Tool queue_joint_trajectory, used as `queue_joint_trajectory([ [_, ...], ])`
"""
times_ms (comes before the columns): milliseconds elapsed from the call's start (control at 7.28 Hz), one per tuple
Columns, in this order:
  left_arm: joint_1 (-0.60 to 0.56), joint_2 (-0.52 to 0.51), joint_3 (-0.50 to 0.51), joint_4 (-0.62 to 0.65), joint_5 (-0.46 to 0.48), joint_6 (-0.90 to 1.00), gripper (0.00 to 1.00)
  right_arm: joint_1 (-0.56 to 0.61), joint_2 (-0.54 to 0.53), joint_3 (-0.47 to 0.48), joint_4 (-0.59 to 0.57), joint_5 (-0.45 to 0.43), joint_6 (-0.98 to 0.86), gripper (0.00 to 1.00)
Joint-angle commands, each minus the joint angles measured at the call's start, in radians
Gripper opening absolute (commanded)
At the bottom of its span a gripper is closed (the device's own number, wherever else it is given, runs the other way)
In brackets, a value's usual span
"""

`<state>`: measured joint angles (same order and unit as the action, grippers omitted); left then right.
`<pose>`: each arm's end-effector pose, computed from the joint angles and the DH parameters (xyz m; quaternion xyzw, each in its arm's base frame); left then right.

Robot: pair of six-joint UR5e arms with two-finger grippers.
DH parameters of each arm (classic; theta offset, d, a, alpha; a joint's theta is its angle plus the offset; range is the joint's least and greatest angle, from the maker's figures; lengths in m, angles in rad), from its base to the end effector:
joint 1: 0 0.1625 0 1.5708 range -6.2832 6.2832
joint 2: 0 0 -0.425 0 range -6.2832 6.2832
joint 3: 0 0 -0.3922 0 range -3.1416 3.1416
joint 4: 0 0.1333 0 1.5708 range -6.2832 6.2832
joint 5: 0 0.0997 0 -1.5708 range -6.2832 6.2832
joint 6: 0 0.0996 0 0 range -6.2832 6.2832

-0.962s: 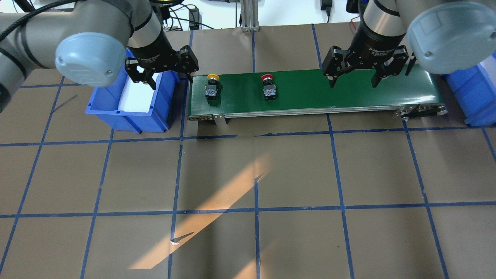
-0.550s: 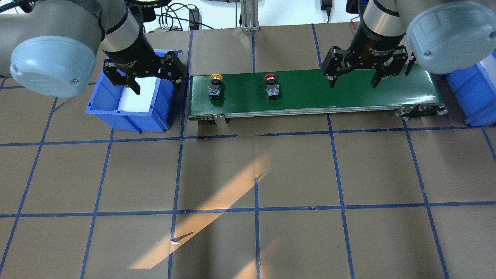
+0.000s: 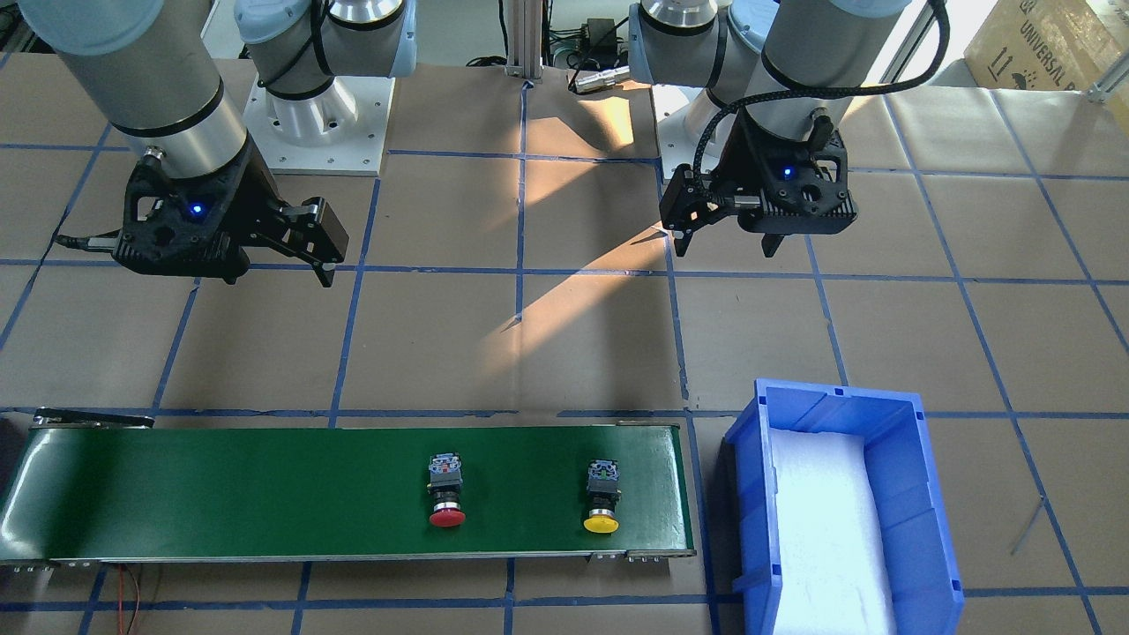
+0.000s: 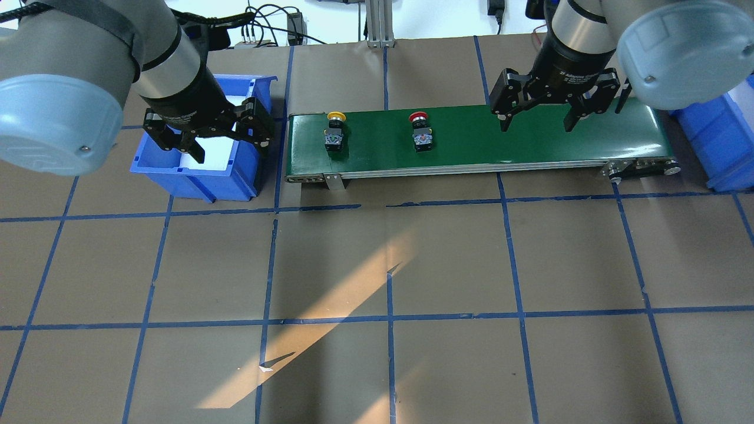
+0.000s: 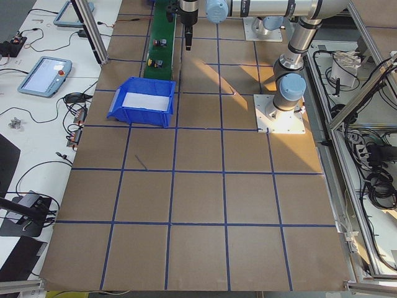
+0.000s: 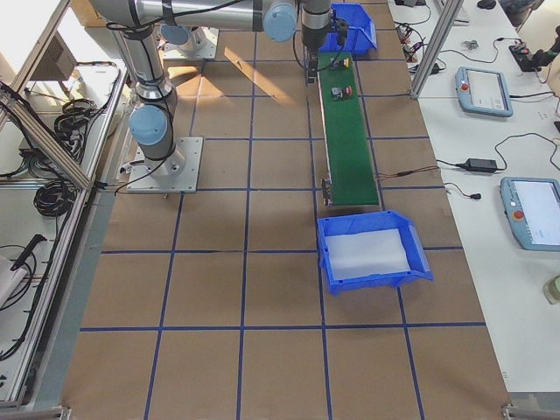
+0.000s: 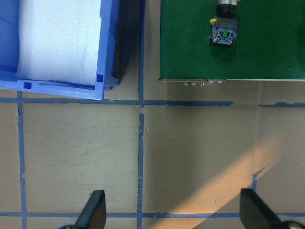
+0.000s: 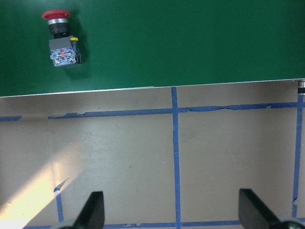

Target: Transport two buttons from left to right

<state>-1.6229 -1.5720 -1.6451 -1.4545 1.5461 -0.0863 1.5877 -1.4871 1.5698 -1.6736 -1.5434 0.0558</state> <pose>-0.1614 -0.4875 0.4625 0.0168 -0.9996 0.0195 0.0137 0.1449 -0.5257 0.4561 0.0193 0.9997 -0.0095 0.0141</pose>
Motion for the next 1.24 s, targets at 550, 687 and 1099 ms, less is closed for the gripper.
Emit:
queue_joint_trajectory([
  [550,0.000,0.004,-0.002,0.000,0.006,-0.004,1.00,0.000,0.001,0.003,0.000,-0.001,-0.002,1.00],
  [687,0.000,0.004,-0.002,0.000,0.006,-0.004,1.00,0.000,0.001,0.003,0.000,-0.001,-0.002,1.00],
  [1099,0.000,0.003,-0.002,0.000,0.008,-0.006,1.00,0.000,0.001,0.001,0.000,-0.001,-0.004,1.00],
])
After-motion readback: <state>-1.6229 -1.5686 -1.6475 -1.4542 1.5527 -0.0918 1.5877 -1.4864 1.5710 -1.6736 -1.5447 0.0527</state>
